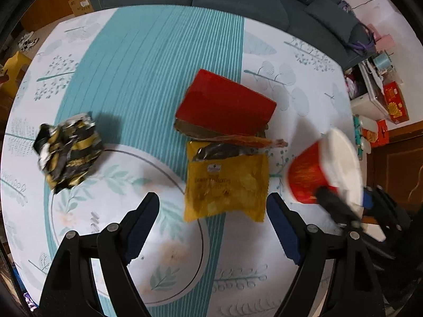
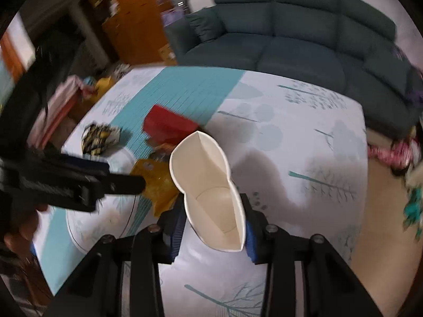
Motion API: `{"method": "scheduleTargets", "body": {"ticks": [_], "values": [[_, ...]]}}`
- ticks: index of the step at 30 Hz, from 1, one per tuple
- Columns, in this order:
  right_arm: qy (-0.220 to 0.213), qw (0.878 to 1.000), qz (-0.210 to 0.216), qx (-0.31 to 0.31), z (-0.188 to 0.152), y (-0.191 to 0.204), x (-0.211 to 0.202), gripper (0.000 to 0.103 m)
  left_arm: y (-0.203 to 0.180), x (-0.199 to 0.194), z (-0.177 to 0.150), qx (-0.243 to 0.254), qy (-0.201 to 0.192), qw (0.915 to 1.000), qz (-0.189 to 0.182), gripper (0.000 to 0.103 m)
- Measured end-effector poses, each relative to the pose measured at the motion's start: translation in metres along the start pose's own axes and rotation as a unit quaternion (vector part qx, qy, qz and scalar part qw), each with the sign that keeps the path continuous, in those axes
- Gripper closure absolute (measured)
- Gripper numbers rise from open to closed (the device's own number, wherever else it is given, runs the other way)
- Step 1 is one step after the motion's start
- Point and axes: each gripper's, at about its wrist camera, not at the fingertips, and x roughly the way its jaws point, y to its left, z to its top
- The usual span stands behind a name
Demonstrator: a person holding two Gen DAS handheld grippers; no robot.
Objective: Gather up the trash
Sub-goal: 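Grasp the yellow wrapper with the left gripper while the right gripper grasps the red-white cup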
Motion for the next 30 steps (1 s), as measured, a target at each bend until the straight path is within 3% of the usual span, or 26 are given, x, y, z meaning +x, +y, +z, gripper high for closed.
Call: {"method": "scheduleTargets", "body": {"ticks": [4,11,14,15,17,19,20,22,30], "values": [[-0.009,0.999,0.0,0.042,0.0,-0.018,-0.006,0.065,-0.012,0.016,0.009,0.009,0.016,0.9998,0.011,0.021],[-0.007,0.998,0.003,0.056,-0.006,-0.022,-0.005,0.065,-0.028,0.043,0.011,0.023,0.042,0.9973,0.056,0.021],[-0.008,0.998,0.004,0.057,-0.009,-0.021,-0.007,0.065,-0.036,0.044,0.007,0.041,0.03,0.996,0.073,0.021],[-0.008,0.998,0.005,0.056,-0.01,-0.02,-0.007,0.065,-0.037,0.044,0.006,0.043,0.026,0.9958,0.077,0.025],[-0.006,0.999,0.004,0.05,-0.011,-0.017,-0.007,0.065,-0.037,0.04,0.002,0.044,0.004,0.9959,0.079,0.041],[-0.004,0.999,0.003,0.044,-0.013,-0.014,-0.007,0.065,-0.035,0.034,-0.002,0.045,-0.009,0.9963,0.073,0.082],[-0.004,0.999,0.002,0.042,-0.014,-0.013,-0.008,0.065,-0.034,0.032,-0.004,0.044,-0.008,0.9966,0.069,0.088],[-0.004,0.999,0.002,0.041,-0.016,-0.009,-0.009,0.065,-0.027,0.031,-0.009,0.032,-0.008,0.9982,0.049,0.094],[0.0,0.999,0.01,0.042,-0.024,0.007,-0.009,0.066,-0.006,0.011,-0.046,0.02,-0.03,0.9991,0.024,0.096]]}}
